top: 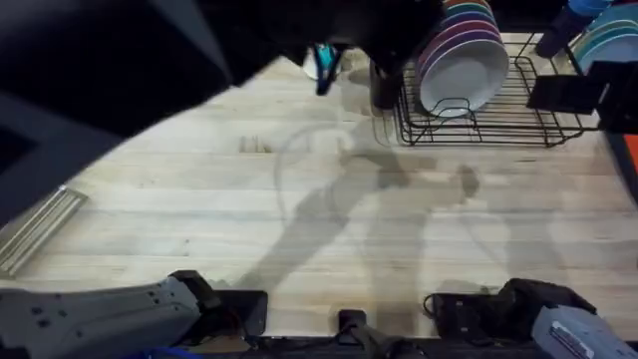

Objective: Pick up the cup on the table and put them onto the rack.

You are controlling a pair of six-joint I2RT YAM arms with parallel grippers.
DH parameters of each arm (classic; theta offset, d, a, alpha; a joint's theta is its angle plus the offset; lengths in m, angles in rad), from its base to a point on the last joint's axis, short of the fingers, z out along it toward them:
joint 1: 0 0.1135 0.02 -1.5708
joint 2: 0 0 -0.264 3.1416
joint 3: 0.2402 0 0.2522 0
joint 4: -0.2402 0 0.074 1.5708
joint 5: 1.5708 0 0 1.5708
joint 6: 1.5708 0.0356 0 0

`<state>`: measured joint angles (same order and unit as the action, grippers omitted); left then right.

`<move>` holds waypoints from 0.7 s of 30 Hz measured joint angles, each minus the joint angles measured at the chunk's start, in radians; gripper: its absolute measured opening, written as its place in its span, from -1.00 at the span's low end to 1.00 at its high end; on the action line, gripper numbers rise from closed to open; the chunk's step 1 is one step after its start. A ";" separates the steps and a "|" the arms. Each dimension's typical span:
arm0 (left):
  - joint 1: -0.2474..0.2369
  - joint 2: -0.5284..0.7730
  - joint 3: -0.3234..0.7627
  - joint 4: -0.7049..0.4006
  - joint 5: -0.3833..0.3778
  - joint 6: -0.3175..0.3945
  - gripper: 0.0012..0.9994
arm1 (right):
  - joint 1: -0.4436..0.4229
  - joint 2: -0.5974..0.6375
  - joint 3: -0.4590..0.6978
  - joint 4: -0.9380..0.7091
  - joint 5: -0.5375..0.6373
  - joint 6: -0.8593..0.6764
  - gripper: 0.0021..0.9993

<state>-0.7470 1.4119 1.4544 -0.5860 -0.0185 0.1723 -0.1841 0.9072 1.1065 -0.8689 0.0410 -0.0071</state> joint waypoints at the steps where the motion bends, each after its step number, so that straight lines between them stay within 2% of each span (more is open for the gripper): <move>1: -0.011 0.011 0.000 0.006 0.000 0.000 -0.92 | -0.004 -0.008 0.000 -0.001 0.000 0.000 0.99; 12: -0.125 0.151 0.000 0.130 0.000 -0.004 -0.92 | -0.016 -0.070 0.003 -0.013 0.000 0.000 0.99; 21: -0.144 0.245 0.000 0.169 0.000 -0.005 -0.92 | -0.016 -0.069 0.003 -0.017 0.000 0.000 0.99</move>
<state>-0.8913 1.6571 1.4544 -0.4170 -0.0181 0.1677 -0.1997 0.8382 1.1099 -0.8860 0.0410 -0.0071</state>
